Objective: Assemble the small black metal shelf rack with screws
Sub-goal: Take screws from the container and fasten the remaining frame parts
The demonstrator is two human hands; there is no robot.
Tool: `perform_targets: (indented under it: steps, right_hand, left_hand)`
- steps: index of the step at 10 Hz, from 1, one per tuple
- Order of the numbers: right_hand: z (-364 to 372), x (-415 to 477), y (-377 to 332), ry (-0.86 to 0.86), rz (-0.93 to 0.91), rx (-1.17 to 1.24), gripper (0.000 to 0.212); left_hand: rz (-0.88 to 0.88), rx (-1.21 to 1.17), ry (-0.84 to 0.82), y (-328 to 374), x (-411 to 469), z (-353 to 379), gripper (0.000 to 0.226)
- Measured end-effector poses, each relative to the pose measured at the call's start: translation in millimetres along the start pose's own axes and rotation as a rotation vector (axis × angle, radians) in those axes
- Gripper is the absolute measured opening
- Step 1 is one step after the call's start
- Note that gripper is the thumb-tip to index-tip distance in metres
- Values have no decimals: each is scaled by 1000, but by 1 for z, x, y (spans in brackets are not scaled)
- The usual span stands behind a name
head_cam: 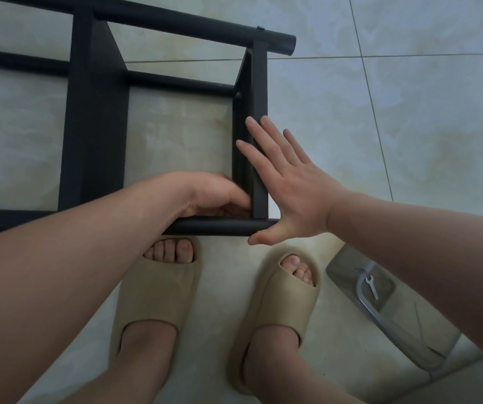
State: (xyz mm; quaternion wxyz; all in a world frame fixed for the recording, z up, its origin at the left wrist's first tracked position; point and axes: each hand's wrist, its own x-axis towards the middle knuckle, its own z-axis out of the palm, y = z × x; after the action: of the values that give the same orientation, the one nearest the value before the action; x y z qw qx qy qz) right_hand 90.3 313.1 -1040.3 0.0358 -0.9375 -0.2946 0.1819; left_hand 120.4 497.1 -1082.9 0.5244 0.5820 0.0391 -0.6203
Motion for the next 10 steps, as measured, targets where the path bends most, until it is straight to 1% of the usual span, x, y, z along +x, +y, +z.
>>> perform_targets:
  steps: [1, 2, 3, 4, 5, 6, 8, 9, 10]
  right_hand:
    - [0, 0, 0, 3, -2, 4, 137]
    - [1, 0, 0, 2, -1, -1, 137]
    - [1, 0, 0, -4, 0, -4, 137]
    - [0, 0, 0, -6, 1, -4, 137]
    - [0, 0, 0, -7, 0, -7, 137]
    - [0, 0, 0, -5, 1, -1, 137]
    - [0, 0, 0, -8, 1, -3, 137]
    - [0, 1, 0, -4, -1, -1, 137]
    - [1, 1, 1, -1, -6, -13, 136]
  left_hand:
    - [23, 56, 46, 0, 0, 0, 31]
    - [42, 43, 42, 0, 0, -1, 31]
    - [52, 17, 32, 0, 1, -3, 23]
    - [45, -26, -3, 0, 1, -4, 21]
    - [31, -65, -37, 0, 0, -4, 28]
    - [41, -21, -52, 0, -1, -2, 36]
    - [76, 115, 42, 1, -1, 1, 8]
    - [61, 110, 24, 2, -2, 0, 8]
    - [44, 133, 35, 2, -3, -1, 17]
